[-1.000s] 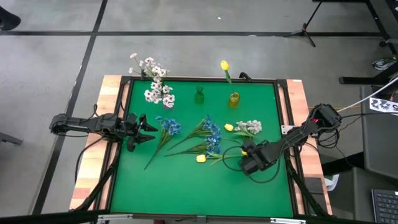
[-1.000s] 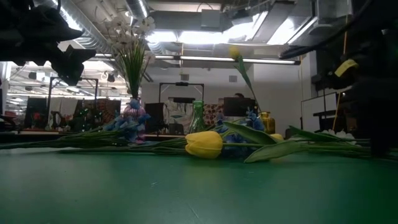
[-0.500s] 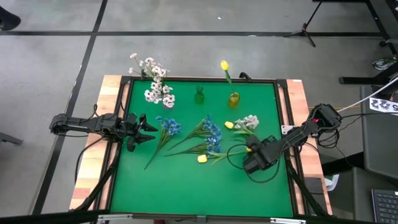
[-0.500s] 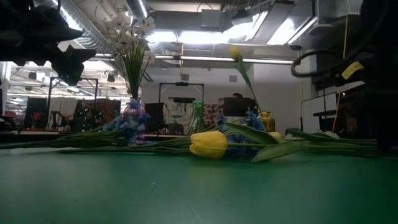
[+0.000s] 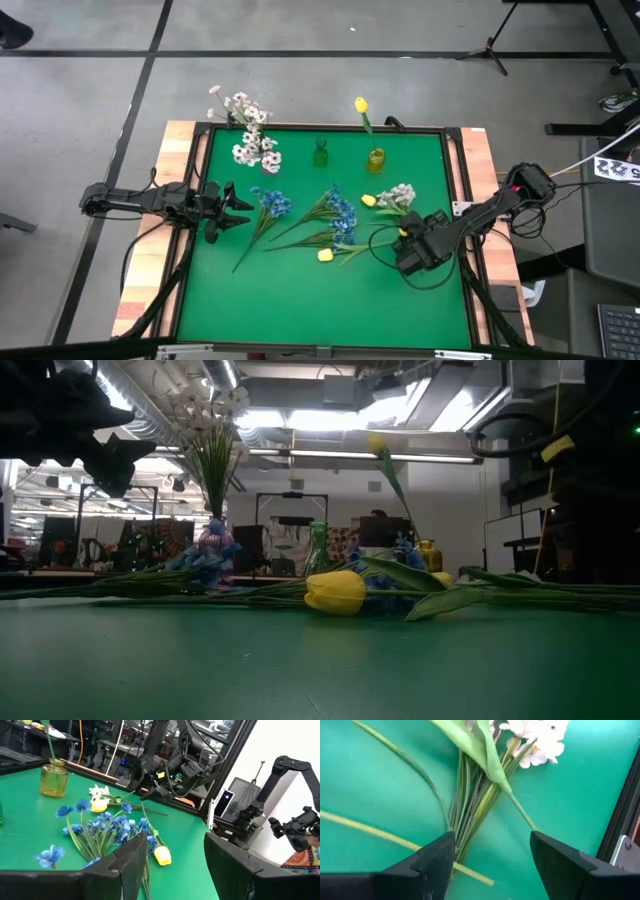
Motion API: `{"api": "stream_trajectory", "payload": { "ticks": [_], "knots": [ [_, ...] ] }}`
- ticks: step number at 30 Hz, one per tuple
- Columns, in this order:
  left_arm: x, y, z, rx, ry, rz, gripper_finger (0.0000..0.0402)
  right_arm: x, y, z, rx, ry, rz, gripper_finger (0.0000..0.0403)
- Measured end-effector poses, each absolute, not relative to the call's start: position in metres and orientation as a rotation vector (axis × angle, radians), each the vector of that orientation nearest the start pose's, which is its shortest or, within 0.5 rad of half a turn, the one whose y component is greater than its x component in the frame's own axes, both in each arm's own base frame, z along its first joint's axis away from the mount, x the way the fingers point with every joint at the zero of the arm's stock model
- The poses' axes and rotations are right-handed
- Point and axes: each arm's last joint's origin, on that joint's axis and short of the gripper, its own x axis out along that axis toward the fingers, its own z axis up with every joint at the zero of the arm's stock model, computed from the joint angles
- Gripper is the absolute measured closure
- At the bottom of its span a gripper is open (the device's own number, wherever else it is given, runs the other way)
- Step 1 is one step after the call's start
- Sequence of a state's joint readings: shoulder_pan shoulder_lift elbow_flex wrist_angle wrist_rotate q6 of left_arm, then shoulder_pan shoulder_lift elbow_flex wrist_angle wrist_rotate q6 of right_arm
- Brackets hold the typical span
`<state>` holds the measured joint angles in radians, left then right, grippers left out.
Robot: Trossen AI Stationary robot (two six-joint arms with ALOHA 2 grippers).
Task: Sort flowers into vase by color
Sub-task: Put the white flower into the violet vase
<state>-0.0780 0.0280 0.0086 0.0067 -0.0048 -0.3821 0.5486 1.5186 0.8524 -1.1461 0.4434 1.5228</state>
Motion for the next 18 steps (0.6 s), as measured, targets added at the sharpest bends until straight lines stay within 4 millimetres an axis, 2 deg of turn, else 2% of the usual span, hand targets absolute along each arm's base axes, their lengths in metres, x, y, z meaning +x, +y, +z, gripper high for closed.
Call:
{"api": "stream_trajectory", "payload": {
  "ticks": [9, 18],
  "knots": [
    [0.099, -0.008, 0.165, -0.383, 0.026, -0.07, 0.0208, 0.195, 0.102, 0.158, 0.368, 1.194, -1.004, 0.0146],
    [0.099, -0.008, 0.165, -0.386, 0.027, -0.069, 0.0208, 0.212, 0.11, 0.147, 0.404, 1.158, -0.872, 0.0146]
  ]
}}
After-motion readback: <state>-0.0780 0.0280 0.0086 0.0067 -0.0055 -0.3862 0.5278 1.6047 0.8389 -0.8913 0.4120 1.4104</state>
